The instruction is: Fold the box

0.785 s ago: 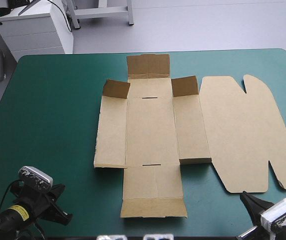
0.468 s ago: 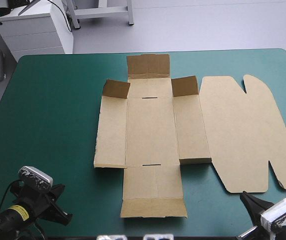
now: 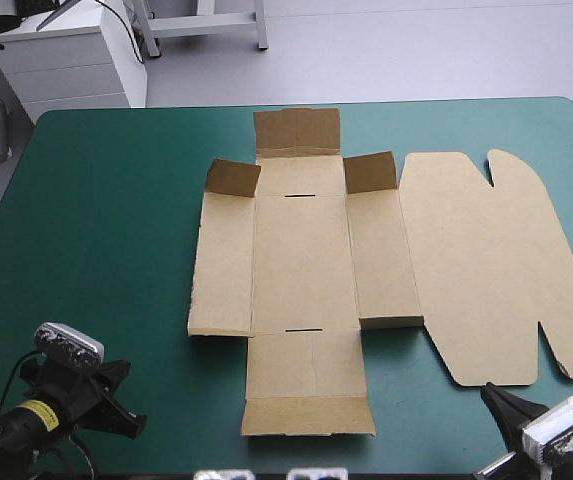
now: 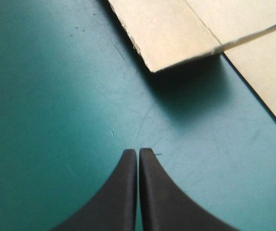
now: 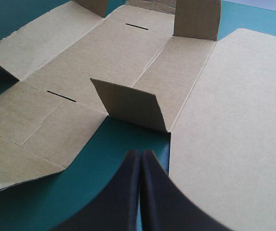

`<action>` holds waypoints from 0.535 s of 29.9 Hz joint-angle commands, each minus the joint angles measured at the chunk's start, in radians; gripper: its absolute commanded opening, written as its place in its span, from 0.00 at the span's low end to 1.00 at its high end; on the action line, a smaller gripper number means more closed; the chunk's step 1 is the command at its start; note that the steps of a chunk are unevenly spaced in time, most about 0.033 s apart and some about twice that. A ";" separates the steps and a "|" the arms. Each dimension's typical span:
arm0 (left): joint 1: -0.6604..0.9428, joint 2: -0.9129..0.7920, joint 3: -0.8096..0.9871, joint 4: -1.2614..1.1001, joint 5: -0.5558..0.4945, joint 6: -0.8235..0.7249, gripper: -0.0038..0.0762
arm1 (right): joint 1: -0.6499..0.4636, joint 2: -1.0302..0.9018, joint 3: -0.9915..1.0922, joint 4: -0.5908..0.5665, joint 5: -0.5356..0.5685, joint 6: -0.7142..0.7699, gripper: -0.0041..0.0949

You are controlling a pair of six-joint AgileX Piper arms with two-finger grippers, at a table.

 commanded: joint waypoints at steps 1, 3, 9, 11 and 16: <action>-0.003 0.102 -0.109 0.002 -0.095 -0.012 0.04 | 0.001 0.016 -0.024 0.006 -0.077 0.000 0.02; -0.003 0.175 -0.167 0.002 -0.102 -0.012 0.04 | 0.001 0.016 -0.024 0.006 -0.077 0.000 0.02; -0.003 0.439 -0.370 -0.014 -0.100 0.033 0.07 | 0.001 0.016 -0.024 0.006 -0.077 0.000 0.02; -0.003 0.525 -0.439 -0.017 -0.085 0.051 0.07 | 0.001 0.016 -0.024 0.006 -0.078 0.000 0.02; -0.003 0.700 -0.580 -0.065 -0.016 0.113 0.07 | 0.001 0.016 -0.022 0.004 -0.082 0.000 0.02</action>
